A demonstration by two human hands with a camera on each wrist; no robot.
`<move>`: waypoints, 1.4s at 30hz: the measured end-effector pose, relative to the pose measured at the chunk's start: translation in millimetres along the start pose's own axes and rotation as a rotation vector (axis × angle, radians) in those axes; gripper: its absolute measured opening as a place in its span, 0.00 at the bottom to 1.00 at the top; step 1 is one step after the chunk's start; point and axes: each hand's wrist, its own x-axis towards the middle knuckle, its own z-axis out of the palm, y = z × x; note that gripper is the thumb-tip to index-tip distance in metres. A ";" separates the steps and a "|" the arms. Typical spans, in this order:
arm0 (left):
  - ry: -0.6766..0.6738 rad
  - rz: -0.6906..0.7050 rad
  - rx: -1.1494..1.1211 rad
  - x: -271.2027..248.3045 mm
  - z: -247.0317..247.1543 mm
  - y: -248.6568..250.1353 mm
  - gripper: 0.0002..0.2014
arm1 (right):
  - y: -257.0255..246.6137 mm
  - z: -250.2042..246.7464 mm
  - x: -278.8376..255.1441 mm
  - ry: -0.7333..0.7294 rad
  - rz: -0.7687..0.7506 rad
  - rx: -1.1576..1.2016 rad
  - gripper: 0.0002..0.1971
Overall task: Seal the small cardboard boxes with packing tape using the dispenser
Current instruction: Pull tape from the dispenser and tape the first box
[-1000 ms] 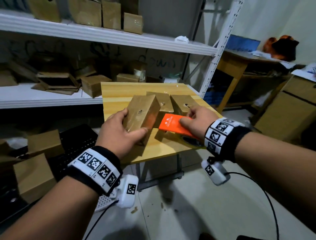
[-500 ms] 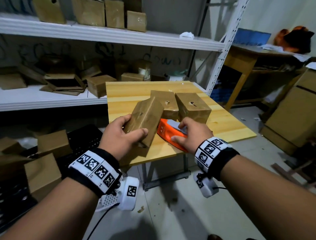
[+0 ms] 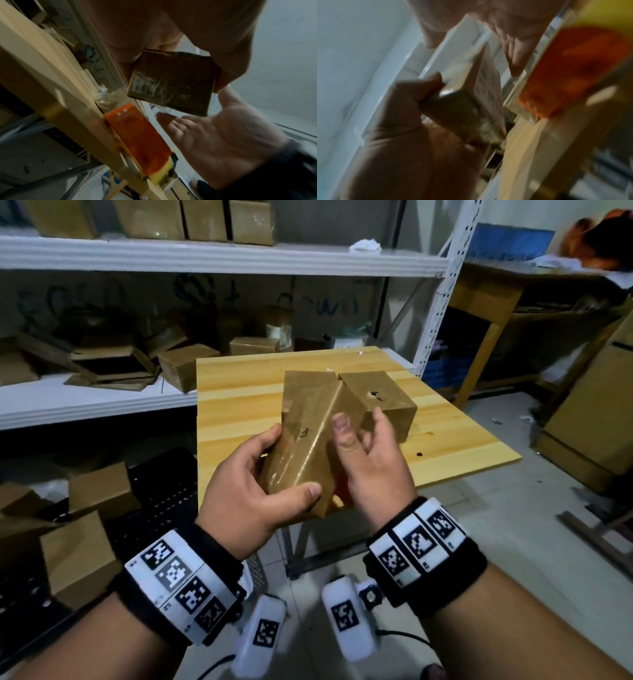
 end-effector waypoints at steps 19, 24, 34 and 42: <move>-0.040 0.021 0.060 -14.0 11.2 6.6 0.73 | 16.1 -7.6 2.9 0.015 0.047 0.251 0.32; 0.011 -0.137 -0.239 -8.4 15.2 13.8 0.45 | 10.4 1.7 -7.0 -0.017 0.218 0.588 0.22; 0.092 -0.016 -0.302 -15.3 36.4 13.9 0.23 | 34.6 13.2 -5.1 -0.016 0.064 0.355 0.56; 0.134 -0.015 -0.296 -14.2 32.9 8.5 0.16 | 37.2 11.1 -7.1 -0.054 0.001 0.412 0.28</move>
